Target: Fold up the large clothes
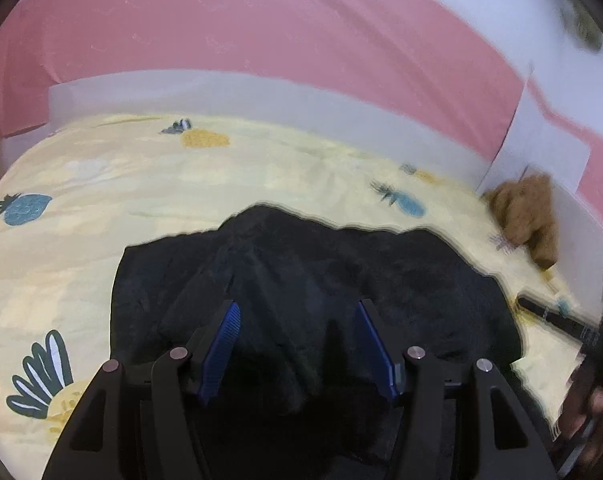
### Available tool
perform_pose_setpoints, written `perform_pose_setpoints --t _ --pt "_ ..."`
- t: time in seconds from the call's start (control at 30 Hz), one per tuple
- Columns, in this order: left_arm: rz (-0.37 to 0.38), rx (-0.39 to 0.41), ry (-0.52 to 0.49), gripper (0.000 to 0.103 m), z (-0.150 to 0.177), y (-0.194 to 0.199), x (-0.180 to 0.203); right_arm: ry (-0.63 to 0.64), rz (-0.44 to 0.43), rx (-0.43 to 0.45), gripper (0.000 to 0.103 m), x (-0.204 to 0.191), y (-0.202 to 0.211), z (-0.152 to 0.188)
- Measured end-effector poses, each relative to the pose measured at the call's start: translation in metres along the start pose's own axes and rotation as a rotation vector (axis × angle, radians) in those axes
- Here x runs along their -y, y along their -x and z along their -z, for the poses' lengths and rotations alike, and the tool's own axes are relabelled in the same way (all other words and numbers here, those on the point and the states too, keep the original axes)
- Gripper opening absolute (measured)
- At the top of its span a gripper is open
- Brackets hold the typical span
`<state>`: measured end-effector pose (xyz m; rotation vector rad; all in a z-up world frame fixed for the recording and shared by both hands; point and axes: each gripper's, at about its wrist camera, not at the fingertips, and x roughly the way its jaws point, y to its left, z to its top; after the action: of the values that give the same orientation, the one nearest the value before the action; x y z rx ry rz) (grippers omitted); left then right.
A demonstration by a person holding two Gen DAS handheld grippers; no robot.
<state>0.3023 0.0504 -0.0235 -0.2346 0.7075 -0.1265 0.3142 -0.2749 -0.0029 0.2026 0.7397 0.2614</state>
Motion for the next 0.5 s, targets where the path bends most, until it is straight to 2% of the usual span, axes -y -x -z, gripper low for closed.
perform_pose_setpoints --t 0.07,0.13,0.23,0.33,0.37,0.43,0.5 --pt "-0.039 -0.039 -0.003 0.059 0.010 -0.017 -0.007 0.002 0.042 -0.090 0.026 0.011 -0.033 0.008" --pt "-0.049 -0.049 -0.008 0.057 0.023 -0.027 -0.016 -0.032 0.006 -0.117 0.022 0.027 -0.044 0.031" --pt "-0.051 -0.044 -0.043 0.057 0.035 -0.032 -0.019 0.038 0.046 -0.077 0.021 0.019 -0.042 0.055" --pt "-0.071 -0.055 -0.052 0.057 0.036 -0.031 -0.017 -0.008 0.038 -0.077 0.022 0.019 -0.027 0.046" --pt "-0.073 -0.056 -0.046 0.055 0.034 -0.027 -0.016 -0.009 0.033 -0.047 0.024 0.016 -0.014 0.042" --pt "-0.054 -0.040 -0.020 0.055 0.031 -0.007 -0.016 0.005 0.006 0.026 0.024 0.010 0.013 0.039" --pt "-0.003 -0.004 -0.006 0.055 0.031 0.016 -0.015 0.006 -0.059 0.065 0.024 -0.001 0.033 0.042"
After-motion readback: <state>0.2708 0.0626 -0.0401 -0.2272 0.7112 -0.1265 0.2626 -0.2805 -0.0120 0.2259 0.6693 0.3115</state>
